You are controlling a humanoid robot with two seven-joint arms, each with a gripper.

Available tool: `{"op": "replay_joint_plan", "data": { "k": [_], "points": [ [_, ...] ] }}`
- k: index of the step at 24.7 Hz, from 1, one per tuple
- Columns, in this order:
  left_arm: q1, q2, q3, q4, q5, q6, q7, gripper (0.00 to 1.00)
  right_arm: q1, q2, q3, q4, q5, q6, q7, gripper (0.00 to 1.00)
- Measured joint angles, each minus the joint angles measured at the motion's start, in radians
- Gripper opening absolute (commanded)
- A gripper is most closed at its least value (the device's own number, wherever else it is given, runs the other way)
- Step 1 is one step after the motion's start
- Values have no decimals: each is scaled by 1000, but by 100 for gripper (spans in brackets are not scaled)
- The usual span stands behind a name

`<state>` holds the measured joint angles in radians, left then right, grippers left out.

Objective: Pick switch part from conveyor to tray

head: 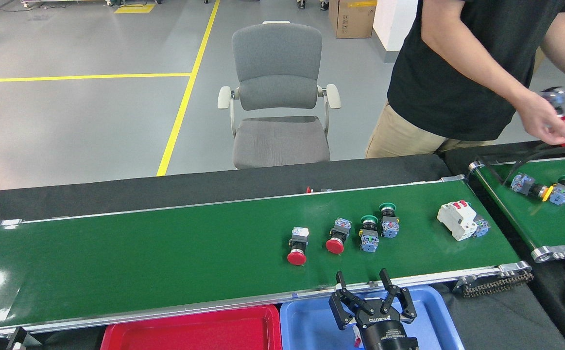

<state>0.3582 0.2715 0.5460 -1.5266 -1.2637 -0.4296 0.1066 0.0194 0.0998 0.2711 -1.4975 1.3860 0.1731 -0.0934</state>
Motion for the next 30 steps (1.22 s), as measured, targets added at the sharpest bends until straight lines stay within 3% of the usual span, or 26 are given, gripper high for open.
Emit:
{"op": "replay_joint_plan", "data": {
  "k": [6, 14, 19, 21, 24, 26, 30],
  "points": [
    [-4, 0, -14, 0, 0, 0, -1, 100, -123, 0, 32, 109, 20, 50, 9, 100],
    [-6, 0, -16, 0, 0, 0, -2, 100, -170, 2, 89, 178, 26, 101, 14, 100],
    [-10, 0, -19, 0, 0, 0, -2, 100, -262, 43, 109, 291, 26, 156, 18, 96],
    [-13, 0, -23, 0, 0, 0, -2, 100, -297, 53, 119, 334, 24, 172, 18, 80],
    [-15, 0, -32, 0, 0, 0, -2, 100, -319, 53, 160, 382, 24, 195, 18, 38],
    [-19, 0, -35, 0, 0, 0, -2, 100, -321, 53, 174, 400, 24, 204, 19, 24],
    [-30, 1, -62, -28, 0, 0, -3, 100, -325, 53, 179, 403, 22, 211, 20, 9]
  ]
}}
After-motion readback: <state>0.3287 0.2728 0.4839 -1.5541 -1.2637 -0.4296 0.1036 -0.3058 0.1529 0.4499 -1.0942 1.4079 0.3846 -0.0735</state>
